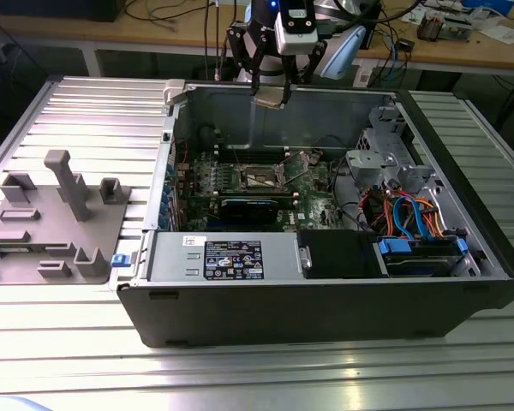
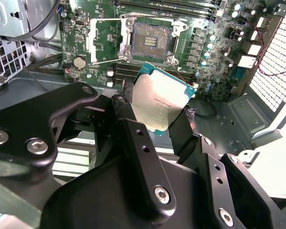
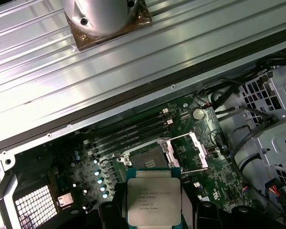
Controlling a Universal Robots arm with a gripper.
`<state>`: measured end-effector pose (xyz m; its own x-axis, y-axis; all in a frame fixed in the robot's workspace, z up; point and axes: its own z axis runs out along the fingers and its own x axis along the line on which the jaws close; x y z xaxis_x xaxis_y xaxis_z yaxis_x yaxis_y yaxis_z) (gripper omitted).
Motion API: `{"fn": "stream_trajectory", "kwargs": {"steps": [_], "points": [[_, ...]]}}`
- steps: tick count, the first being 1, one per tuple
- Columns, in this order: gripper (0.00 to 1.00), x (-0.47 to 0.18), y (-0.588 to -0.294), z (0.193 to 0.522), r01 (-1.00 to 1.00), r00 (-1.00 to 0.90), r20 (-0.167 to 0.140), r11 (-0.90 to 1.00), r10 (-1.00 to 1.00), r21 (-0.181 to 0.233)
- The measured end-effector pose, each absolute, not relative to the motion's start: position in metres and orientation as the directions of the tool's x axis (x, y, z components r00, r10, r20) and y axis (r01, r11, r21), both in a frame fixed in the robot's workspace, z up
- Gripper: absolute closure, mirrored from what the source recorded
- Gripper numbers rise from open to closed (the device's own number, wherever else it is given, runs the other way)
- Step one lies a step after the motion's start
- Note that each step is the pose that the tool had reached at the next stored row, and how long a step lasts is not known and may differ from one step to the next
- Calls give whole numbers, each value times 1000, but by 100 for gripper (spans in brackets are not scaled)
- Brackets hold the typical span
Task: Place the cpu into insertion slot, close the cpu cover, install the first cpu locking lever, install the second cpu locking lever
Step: 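Place the cpu into insertion slot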
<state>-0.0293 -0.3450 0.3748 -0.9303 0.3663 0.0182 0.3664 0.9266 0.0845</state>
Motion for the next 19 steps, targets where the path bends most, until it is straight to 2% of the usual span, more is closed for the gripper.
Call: {"fn": "stream_trajectory", "kwargs": {"steps": [19], "points": [[46, -29, -345, 375, 390, -921, 18, 917, 390, 85]]}}
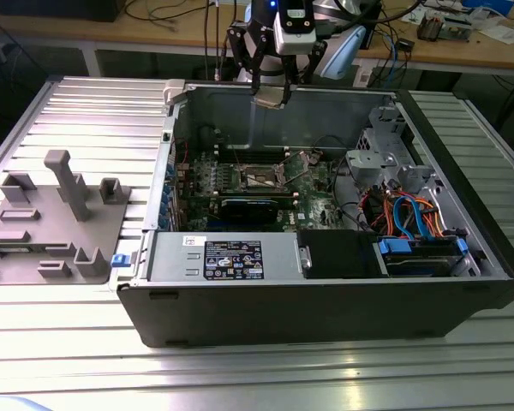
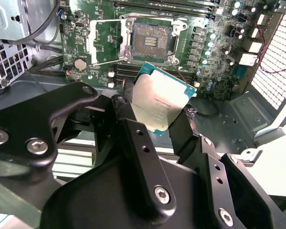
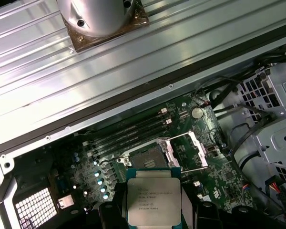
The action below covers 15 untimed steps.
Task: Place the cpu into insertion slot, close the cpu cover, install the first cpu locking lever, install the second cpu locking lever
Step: 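Place the cpu into insertion slot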
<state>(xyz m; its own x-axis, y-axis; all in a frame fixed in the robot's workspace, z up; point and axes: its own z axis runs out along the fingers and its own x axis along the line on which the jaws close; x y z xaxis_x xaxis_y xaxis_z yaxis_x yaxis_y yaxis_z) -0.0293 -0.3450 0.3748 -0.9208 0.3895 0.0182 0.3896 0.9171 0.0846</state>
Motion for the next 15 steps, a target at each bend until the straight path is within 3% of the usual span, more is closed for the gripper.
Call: {"fn": "stream_trajectory", "kwargs": {"steps": [15], "points": [[46, -29, -345, 375, 423, -906, 18, 902, 423, 85]]}}
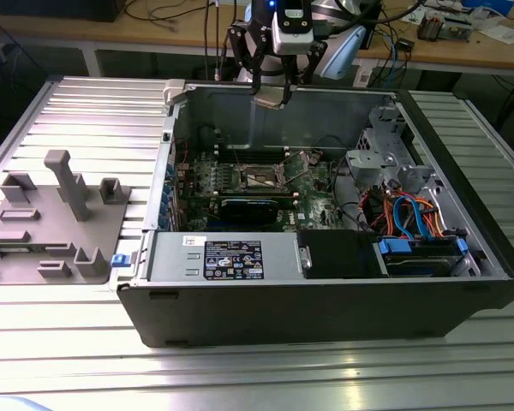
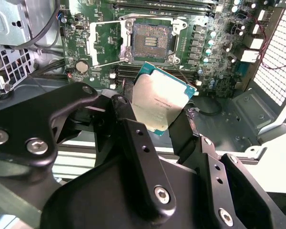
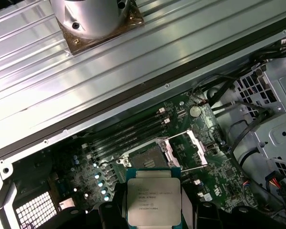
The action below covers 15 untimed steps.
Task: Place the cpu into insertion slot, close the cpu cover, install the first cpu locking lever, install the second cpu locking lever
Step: 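Place the cpu into insertion slot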
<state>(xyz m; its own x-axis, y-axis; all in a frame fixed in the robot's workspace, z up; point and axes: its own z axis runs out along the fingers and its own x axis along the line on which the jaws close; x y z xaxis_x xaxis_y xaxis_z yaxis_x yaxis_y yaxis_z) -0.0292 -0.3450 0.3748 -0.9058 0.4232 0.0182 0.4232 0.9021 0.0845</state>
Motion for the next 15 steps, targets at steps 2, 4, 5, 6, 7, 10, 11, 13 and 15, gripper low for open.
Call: {"fn": "stream_trajectory", "kwargs": {"steps": [2, 4, 5, 6, 7, 10, 11, 13, 15], "points": [[46, -29, -345, 375, 430, -903, 18, 899, 430, 85], [46, -29, -345, 375, 435, -900, 18, 896, 435, 85], [46, -29, -345, 375, 439, -898, 18, 895, 439, 85], [46, -29, -345, 375, 443, -896, 18, 893, 443, 85], [46, -29, -345, 375, 445, -895, 18, 892, 445, 85], [46, -29, -345, 375, 447, -894, 18, 890, 447, 85], [46, -29, -345, 375, 448, -894, 18, 890, 448, 85], [46, -29, -345, 375, 449, -893, 18, 890, 449, 85], [46, -29, -345, 375, 450, -893, 18, 889, 450, 85]]}}
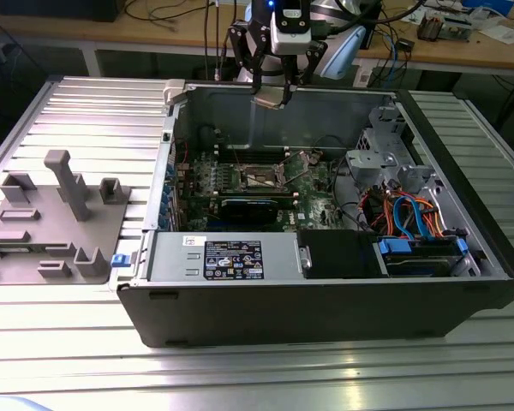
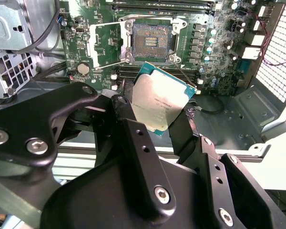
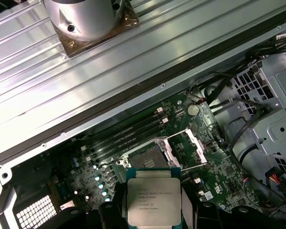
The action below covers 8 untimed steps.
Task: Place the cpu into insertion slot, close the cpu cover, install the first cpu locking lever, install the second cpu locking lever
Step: 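Place the cpu into insertion slot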
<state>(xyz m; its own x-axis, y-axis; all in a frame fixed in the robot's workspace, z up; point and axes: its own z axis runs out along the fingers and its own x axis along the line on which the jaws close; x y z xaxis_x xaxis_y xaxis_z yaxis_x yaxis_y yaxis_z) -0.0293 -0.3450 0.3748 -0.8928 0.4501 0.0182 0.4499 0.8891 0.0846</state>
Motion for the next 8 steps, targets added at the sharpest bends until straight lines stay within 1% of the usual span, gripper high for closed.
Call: {"fn": "stream_trajectory", "kwargs": {"steps": [8], "points": [[46, -29, -345, 375, 455, -890, 18, 886, 456, 85]]}}
